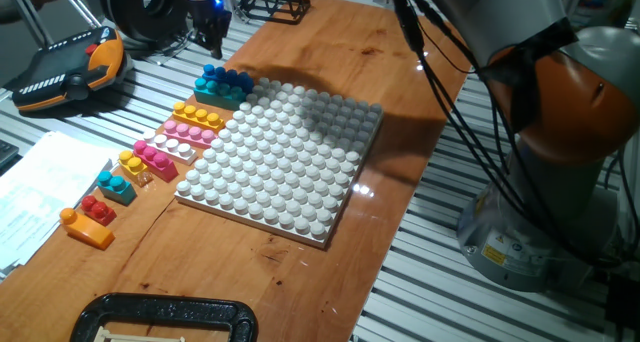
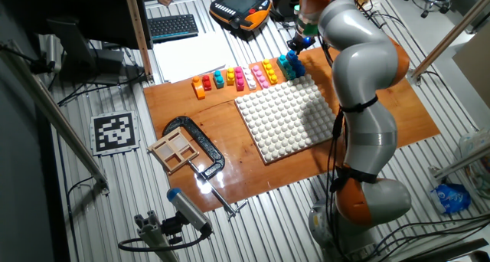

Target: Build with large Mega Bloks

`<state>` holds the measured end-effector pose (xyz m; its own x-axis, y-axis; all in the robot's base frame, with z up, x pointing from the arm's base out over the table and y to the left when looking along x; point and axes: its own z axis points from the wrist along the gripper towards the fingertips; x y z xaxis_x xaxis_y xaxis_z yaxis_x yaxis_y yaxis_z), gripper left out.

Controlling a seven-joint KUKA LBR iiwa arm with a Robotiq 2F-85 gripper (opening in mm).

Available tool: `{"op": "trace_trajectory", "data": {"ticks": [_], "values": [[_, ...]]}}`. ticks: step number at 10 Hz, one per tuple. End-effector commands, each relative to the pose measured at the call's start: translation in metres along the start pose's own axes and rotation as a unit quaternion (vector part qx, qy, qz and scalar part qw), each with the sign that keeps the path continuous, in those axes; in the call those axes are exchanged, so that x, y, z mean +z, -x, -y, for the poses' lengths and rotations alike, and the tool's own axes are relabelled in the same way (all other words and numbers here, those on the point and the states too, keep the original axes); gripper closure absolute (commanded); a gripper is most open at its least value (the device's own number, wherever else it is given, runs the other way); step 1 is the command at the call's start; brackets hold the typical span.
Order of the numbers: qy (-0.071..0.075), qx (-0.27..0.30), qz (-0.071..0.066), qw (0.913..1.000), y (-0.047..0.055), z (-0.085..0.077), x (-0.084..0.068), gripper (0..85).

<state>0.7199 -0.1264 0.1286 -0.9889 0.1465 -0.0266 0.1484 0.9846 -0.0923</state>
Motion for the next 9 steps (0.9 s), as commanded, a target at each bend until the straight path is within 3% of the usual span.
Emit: {"op": "trace_trajectory", "data": {"ticks": [1, 3, 6, 7, 8, 9], "values": [[-0.001, 0.004, 0.003, 1.0000, 0.000, 0.000, 0.000, 85.0], [-0.001, -0.002, 0.010, 1.0000, 0.000, 0.000, 0.000, 85.0], [0.020, -0.013, 0.013, 0.9996, 0.011, 0.009, 0.018, 85.0], [0.016, -0.017, 0.013, 0.9997, 0.012, 0.009, 0.019, 85.0], [0.015, -0.018, 0.010, 0.9997, 0.012, 0.009, 0.019, 68.0], [0.019, -0.023, 0.008, 0.9995, 0.013, 0.008, 0.022, 68.0]]}}
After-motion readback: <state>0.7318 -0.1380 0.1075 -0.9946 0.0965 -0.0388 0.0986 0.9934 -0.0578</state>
